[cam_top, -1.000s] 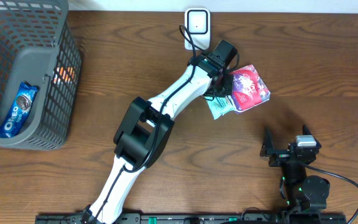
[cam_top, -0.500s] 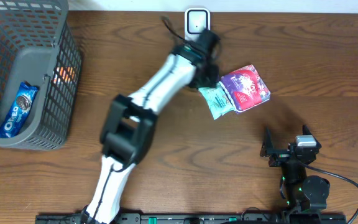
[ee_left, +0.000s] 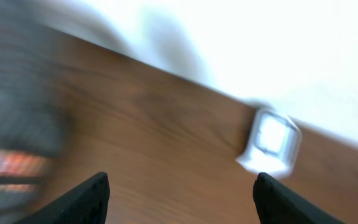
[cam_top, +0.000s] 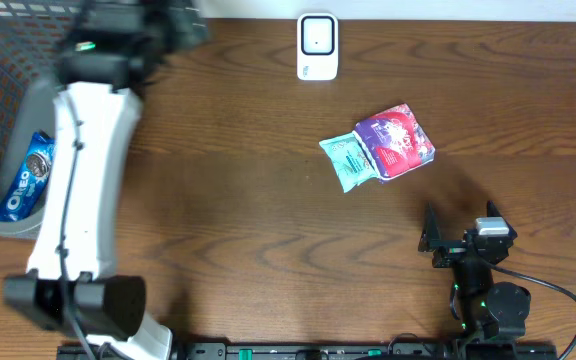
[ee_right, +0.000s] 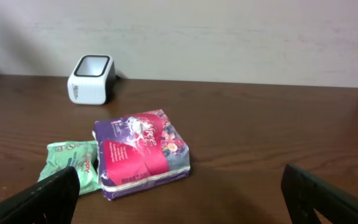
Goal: Scan the item barcode
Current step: 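Move the left gripper into the basket and grasp the blue Oreo pack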
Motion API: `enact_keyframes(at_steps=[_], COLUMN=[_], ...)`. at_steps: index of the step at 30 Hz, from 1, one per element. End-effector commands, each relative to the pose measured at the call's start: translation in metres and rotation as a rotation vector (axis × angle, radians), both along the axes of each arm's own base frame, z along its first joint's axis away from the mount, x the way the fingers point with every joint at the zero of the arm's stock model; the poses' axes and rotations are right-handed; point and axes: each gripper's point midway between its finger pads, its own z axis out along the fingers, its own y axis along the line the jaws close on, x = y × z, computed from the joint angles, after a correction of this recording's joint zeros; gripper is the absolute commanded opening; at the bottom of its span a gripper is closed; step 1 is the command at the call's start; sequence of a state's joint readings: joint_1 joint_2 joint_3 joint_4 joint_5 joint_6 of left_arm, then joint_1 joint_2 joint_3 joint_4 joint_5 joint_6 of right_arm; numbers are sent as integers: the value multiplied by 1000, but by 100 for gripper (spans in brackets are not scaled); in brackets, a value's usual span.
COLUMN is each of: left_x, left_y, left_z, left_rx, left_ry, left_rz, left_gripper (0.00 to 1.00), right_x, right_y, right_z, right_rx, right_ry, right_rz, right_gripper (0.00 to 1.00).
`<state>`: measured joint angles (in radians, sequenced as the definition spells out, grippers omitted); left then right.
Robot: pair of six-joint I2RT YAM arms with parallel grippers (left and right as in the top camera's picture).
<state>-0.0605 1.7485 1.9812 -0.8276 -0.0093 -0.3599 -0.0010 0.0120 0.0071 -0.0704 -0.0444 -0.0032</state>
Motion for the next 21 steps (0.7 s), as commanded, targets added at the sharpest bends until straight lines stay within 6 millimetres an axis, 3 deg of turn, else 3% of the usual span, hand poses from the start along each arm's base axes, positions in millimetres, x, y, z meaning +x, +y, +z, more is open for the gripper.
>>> enact_keyframes(at_steps=[1,3,6,11,15,21], left_x=[-16,-26,-38,-61,-81,-88], left_y=[93,134,183,246,273,285], left_z=[19,20,5,-29,-65,-131], left_rx=[172,248,349,338,291,245], left_ry=[-24,0,90,205,316,456], left_rz=[276,357,376,494,559,552], left_gripper=[74,75,75,75,75,76], right_x=[0,0,0,0,0,0], right_y=[-3,-3,-3,-3,-3,-3], right_z=[-1,-1,-1,-1,-1,-1], right_rx=[17,17,17,17,17,17], right_ry=[1,1,1,1,1,1], right_rz=[-13,-13,-13,-13,-13,-13], right_gripper=[99,99,99,99,99,99])
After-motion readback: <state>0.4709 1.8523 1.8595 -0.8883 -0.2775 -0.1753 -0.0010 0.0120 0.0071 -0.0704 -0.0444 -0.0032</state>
